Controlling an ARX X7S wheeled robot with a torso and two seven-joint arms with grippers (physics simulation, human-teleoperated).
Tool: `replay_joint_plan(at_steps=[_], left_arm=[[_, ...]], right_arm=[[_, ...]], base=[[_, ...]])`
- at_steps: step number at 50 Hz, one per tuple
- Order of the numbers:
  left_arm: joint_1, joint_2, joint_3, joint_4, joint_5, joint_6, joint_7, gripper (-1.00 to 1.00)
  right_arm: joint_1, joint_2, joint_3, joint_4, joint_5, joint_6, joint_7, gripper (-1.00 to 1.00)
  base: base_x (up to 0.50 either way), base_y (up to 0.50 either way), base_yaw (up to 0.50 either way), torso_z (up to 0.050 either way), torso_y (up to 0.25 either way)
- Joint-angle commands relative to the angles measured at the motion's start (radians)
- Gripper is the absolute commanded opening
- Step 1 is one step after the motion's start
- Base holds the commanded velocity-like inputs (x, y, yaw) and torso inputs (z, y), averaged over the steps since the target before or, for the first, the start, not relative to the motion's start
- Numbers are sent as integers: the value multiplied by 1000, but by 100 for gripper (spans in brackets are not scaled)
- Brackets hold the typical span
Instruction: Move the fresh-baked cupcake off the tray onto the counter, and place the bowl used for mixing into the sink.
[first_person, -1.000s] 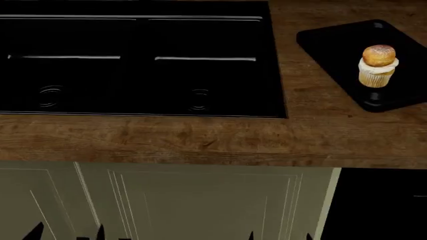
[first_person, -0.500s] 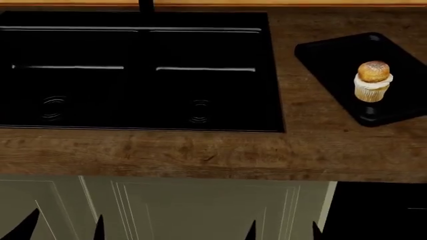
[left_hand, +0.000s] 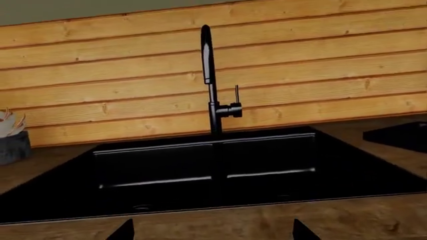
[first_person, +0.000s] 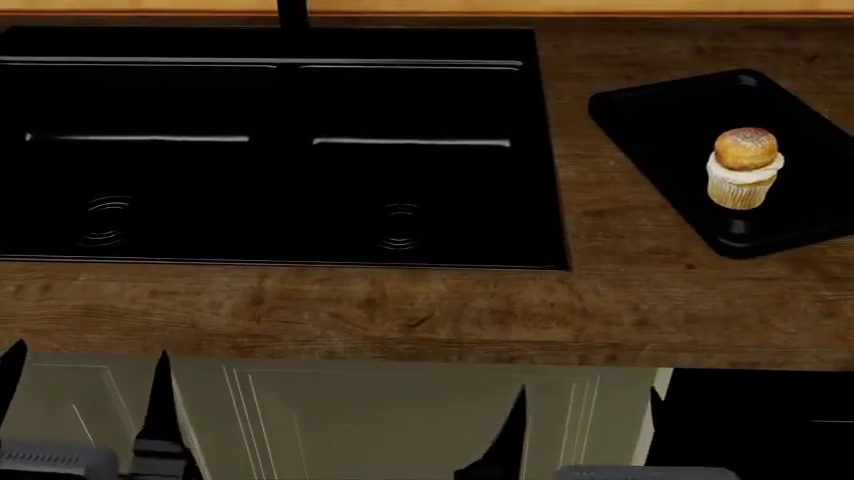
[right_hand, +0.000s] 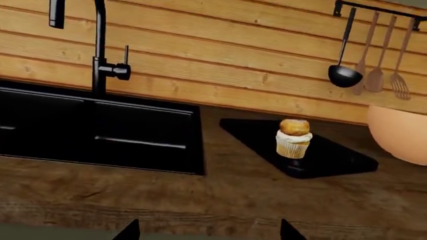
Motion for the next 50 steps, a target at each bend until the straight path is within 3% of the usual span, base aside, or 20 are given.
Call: replay_joint_plan(at_steps=[1,14,35,50], left_arm=[[-50,-9,-5,116,-23,-102,-11,100],[-78,-18,-5,173,-57,-161,-16,100],[-121,-33,6,197,-76,-202,-33,100],[-210,-48,-9,101,-96,-231,-35,100]], right_arm=[[33,20,-19,-89,-6,75,4,100],[47,32,-28,-133,5,102,5,100],[126,55,2,-186,32,186,12,100],[249,74,32,-154,45,259,11,100]], base=[[0,0,0,50,0],[0,-15,0,50,0],[0,-500,0,50,0],[38,-500,0,50,0]])
